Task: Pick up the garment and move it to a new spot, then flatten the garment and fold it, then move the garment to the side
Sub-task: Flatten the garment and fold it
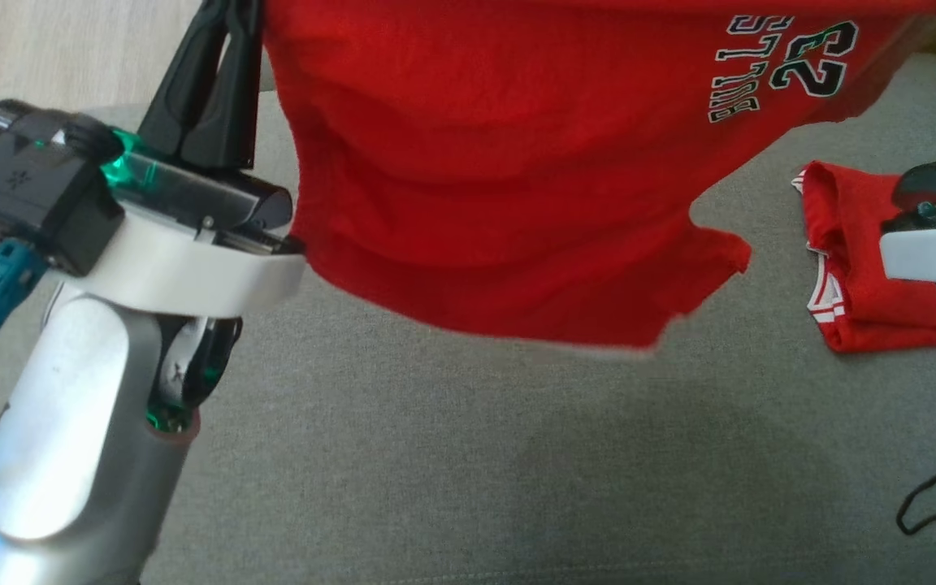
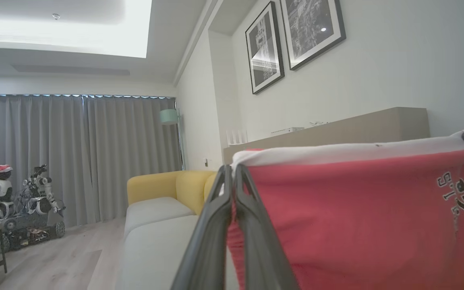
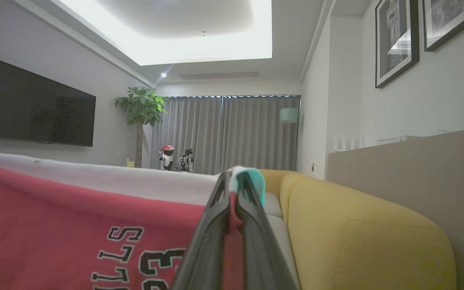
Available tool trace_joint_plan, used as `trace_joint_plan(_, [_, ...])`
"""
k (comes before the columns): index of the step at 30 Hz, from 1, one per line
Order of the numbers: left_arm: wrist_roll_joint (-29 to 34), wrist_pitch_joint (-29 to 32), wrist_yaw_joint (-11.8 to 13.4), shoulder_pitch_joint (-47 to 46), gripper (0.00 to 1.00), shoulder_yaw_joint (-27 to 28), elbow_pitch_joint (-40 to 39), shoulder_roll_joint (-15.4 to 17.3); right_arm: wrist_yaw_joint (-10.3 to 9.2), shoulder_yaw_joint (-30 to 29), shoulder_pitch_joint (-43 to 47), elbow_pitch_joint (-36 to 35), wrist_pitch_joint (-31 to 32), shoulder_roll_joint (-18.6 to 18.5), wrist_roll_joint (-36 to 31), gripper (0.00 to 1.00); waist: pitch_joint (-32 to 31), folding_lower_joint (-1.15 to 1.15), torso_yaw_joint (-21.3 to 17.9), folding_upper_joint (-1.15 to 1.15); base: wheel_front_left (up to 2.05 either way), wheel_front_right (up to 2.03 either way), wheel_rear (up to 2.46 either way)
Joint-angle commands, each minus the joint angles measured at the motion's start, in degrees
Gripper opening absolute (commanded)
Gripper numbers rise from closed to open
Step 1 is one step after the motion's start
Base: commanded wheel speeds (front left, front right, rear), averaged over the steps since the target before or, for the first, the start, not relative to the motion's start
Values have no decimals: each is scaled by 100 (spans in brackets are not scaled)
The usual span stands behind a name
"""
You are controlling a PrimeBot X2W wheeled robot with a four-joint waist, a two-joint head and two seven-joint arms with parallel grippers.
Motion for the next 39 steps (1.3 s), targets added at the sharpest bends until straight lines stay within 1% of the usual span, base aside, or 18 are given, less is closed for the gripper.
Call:
trace_joint_plan(1, [-32, 43, 38, -124, 0, 299, -173, 196, -5, 65, -18, -172, 57, 16, 16, 0, 14, 0, 1, 0, 0, 0, 0])
trace_joint_plan(4, [-122, 59, 18, -166, 0, 297, -106, 158, -5, 79, -81, -79, 135, 36, 70, 0, 95, 0, 20, 0, 0, 0, 0])
trace_joint_plan(7, [-256, 7, -58, -391, 0, 314, 152, 70, -5, 83, -333, 188, 164, 39, 139, 0, 240, 0, 57, 0, 0, 0, 0])
trace_joint_plan(11, [-389, -173, -219, -1038, 0, 358, 860, -83, -5, 189, -1051, 889, 82, -3, 296, 0, 480, 0, 87, 0, 0, 0, 0])
trace_joint_plan(14, [-411, -352, -378, -1747, 0, 337, 1643, -240, -5, 328, -1830, 1666, -95, -2, 388, 0, 634, 0, 102, 0, 0, 0, 0])
trace_joint_plan(17, [-403, -499, -528, -2546, 0, 324, 2590, -395, -5, 520, -2725, 2560, -345, 61, 442, 0, 813, 0, 107, 0, 0, 0, 0])
trace_joint_plan(19, [-368, -626, -634, -3057, 0, 321, 3257, -485, -5, 680, -3314, 3229, -568, 163, 455, 0, 898, 0, 85, 0, 0, 0, 0])
trace_joint_plan(22, [-263, -753, -709, -3676, 0, 300, 4265, -612, -5, 922, -4090, 4281, -979, 354, 435, 0, 1003, 0, 38, 0, 0, 0, 0])
trace_joint_plan(26, [-241, -811, -777, -4148, 0, 277, 5566, -814, -5, 1275, -4793, 5743, -1346, 614, 432, 0, 1156, 0, -34, 0, 0, 0, 0])
trace_joint_plan(30, [-340, -829, -813, -4233, 0, 281, 6690, -1027, -5, 1668, -5079, 6999, -1551, 799, 490, 0, 1318, 0, -72, 0, 0, 0, 0])
trace_joint_plan(33, [-445, -836, -853, -4110, 0, 286, 7299, -1144, -5, 1970, -5075, 7670, -1619, 855, 619, 0, 1448, 0, -87, 0, 0, 0, 0])
trace_joint_plan(36, [-571, -839, -853, -3932, 0, 341, 7740, -1213, -5, 2285, -4924, 7979, -1649, 866, 1005, 0, 1553, 0, -81, 0, 0, 0, 0])
trace_joint_plan(37, [-571, -839, -853, -3932, 0, 341, 7740, -1213, -5, 2285, -4924, 7979, -1649, 866, 1005, 0, 1553, 0, -81, 0, 0, 0, 0])
trace_joint_plan(38, [-634, -840, -858, -3837, 0, 383, 7868, -1239, -5, 2492, -4825, 8059, -1689, 868, 1278, 0, 1619, 0, -77, 0, 0, 0, 0])
trace_joint_plan(39, [-652, -840, -855, -3795, 0, 408, 7872, -1247, -5, 2570, -4781, 8108, -1728, 868, 1388, 0, 1636, 0, -77, 0, 0, 0, 0])
